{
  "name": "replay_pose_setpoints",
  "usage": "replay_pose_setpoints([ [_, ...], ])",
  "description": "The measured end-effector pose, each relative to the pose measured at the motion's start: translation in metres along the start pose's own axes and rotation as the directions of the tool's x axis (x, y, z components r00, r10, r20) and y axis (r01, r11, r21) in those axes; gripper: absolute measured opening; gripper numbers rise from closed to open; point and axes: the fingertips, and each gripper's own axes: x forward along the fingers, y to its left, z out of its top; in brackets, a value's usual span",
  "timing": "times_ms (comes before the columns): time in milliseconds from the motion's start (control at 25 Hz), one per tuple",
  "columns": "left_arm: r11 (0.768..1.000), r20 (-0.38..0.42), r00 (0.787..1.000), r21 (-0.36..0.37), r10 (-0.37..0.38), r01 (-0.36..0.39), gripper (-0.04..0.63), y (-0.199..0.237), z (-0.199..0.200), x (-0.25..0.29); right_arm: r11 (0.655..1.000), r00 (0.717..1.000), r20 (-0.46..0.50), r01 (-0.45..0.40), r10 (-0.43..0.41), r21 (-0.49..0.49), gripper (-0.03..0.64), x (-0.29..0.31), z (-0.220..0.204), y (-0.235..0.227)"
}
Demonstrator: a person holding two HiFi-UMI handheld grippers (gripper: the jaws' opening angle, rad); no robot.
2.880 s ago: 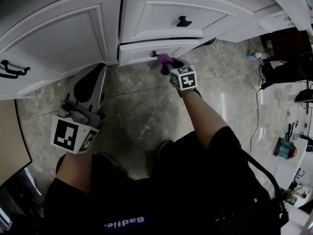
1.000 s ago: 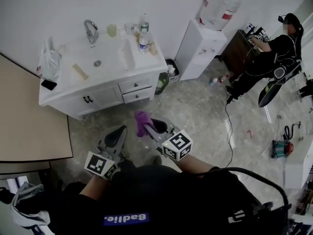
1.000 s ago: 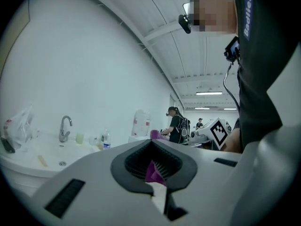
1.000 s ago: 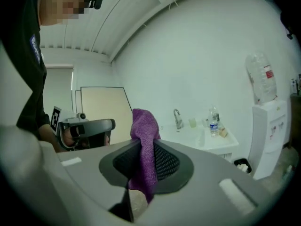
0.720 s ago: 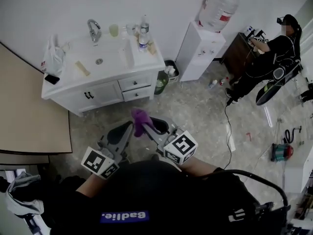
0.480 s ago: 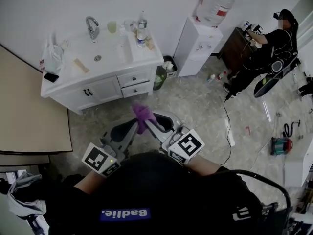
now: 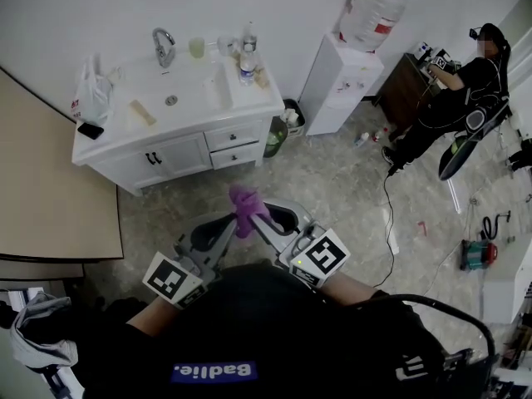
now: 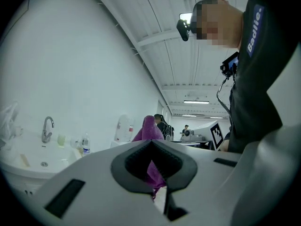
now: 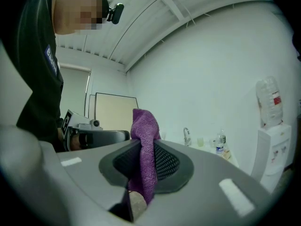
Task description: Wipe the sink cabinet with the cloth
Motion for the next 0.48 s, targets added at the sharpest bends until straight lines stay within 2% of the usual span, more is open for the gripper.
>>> replay_pose_setpoints([
  [480,1.0,-0.035,0.999,0.011,-0.02,0.02,0.003,-0.009,-0.009,-0.006,0.999,0.999,-0.021,-0.031,0.031,0.013,0.058,-0.001,-0.007,0.01],
])
